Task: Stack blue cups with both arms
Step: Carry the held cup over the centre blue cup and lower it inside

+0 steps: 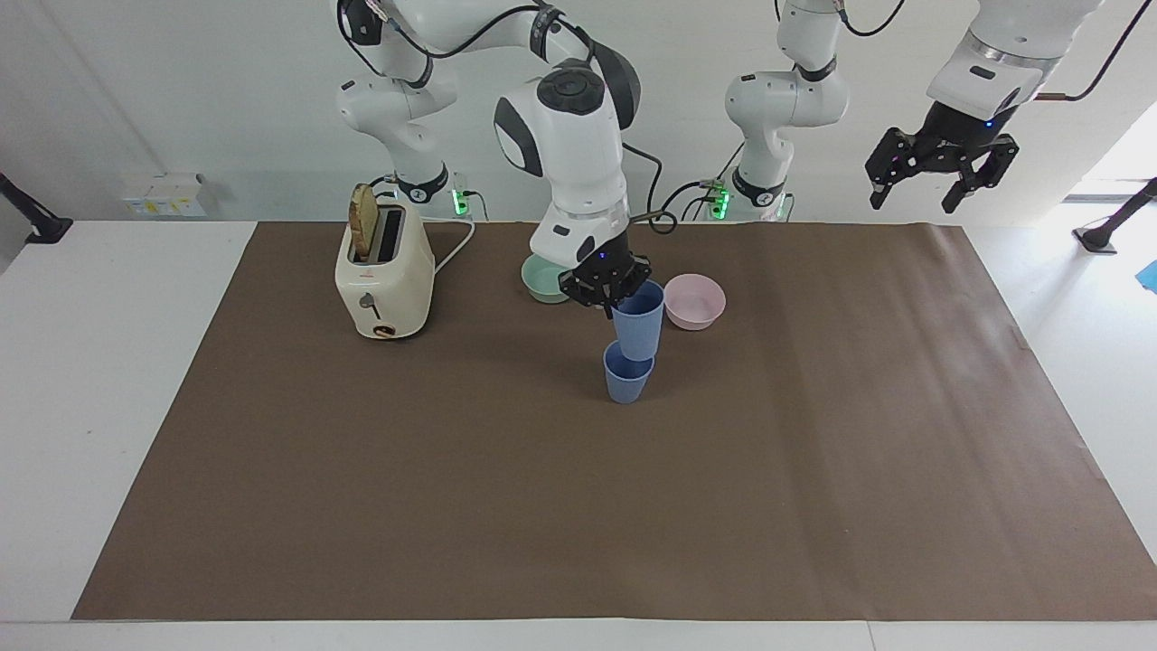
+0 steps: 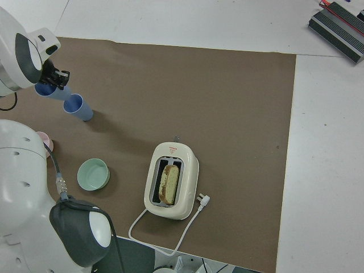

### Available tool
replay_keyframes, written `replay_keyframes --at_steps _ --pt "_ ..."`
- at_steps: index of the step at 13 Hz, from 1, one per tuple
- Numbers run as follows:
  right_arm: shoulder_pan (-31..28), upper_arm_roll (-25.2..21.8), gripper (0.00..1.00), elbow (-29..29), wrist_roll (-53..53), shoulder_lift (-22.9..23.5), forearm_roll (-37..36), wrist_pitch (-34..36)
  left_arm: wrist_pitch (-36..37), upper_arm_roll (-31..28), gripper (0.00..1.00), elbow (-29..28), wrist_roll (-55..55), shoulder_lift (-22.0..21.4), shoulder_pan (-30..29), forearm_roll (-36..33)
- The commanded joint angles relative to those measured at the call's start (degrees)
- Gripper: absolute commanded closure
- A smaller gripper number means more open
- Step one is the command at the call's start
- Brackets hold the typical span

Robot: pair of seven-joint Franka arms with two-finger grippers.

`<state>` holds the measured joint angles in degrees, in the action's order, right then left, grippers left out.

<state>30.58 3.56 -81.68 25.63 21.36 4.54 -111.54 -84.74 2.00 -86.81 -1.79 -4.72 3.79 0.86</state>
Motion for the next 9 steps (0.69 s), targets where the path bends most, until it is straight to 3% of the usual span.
replay_keyframes --at_steps 1,9 --pt "-0.3 0.2 1.00 2.1 0.9 1.5 0.7 0.4 0.5 0.2 0.00 -0.6 0.0 -1.0 -0.6 0.5" --pt "-0.3 0.2 1.00 -2.3 1.0 0.2 1.2 2.9 0.5 0.2 0.00 -0.6 0.0 -1.0 -0.6 0.5"
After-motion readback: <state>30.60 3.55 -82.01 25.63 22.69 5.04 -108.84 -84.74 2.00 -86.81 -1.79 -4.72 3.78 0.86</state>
